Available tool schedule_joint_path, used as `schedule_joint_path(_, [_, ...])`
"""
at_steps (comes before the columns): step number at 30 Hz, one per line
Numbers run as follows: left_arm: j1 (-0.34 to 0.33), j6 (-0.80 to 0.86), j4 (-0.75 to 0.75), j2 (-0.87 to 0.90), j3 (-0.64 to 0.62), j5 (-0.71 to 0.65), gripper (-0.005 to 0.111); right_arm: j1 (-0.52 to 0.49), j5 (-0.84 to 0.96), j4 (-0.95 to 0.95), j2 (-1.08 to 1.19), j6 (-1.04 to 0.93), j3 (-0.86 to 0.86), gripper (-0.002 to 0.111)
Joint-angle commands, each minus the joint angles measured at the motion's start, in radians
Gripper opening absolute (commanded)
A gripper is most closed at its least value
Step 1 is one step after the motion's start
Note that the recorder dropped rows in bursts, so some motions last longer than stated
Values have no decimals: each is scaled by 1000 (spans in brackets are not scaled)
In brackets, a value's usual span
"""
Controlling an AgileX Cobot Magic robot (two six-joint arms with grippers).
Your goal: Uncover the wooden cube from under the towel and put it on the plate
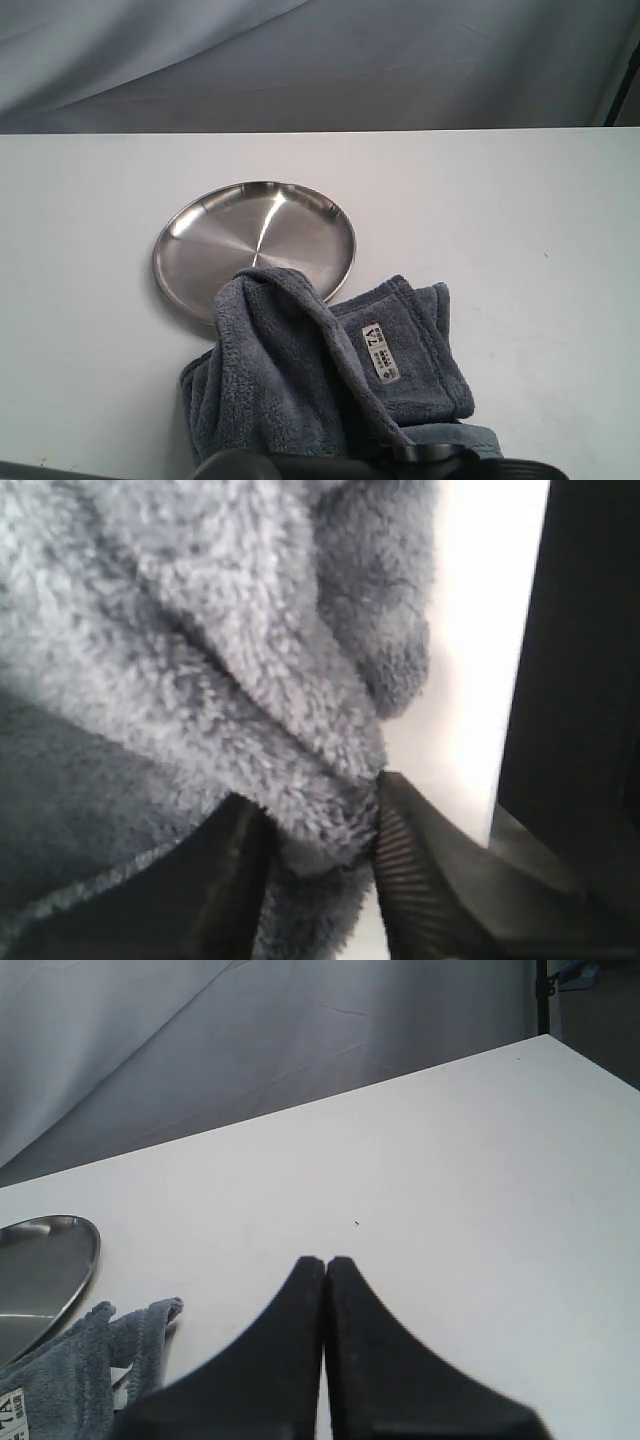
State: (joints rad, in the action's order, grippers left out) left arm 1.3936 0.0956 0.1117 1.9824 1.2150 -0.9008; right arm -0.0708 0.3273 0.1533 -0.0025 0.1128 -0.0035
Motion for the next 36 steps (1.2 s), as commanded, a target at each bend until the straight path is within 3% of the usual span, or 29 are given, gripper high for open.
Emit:
schedule_joint_path(1, [3, -20, 3, -6, 2, 32, 19, 1, -1, -10, 2, -6, 4, 0])
schedule_joint_path(9, [3, -56, 38, -86, 2, 12, 0, 1, -1, -10, 2, -6, 4, 0])
schedule_joint_path(15, [3, -260, 258, -222, 2, -2, 0, 1, -1, -10, 2, -6, 4, 0])
schedule_joint_path(21, [1, -363, 313, -370, 2, -80, 0, 1, -1, -10, 2, -6, 4, 0])
schedule_joint_path(24, [1, -383, 327, -427, 2, -180, 0, 1, -1, -10, 2, -6, 4, 0])
schedule_joint_path(29, [1, -383, 347, -501, 2, -203, 0, 1, -1, -10, 2, -6, 4, 0])
schedule_joint_path(36, [1, -427, 504, -557, 2, -320, 0, 1, -1, -10, 2, -6, 4, 0])
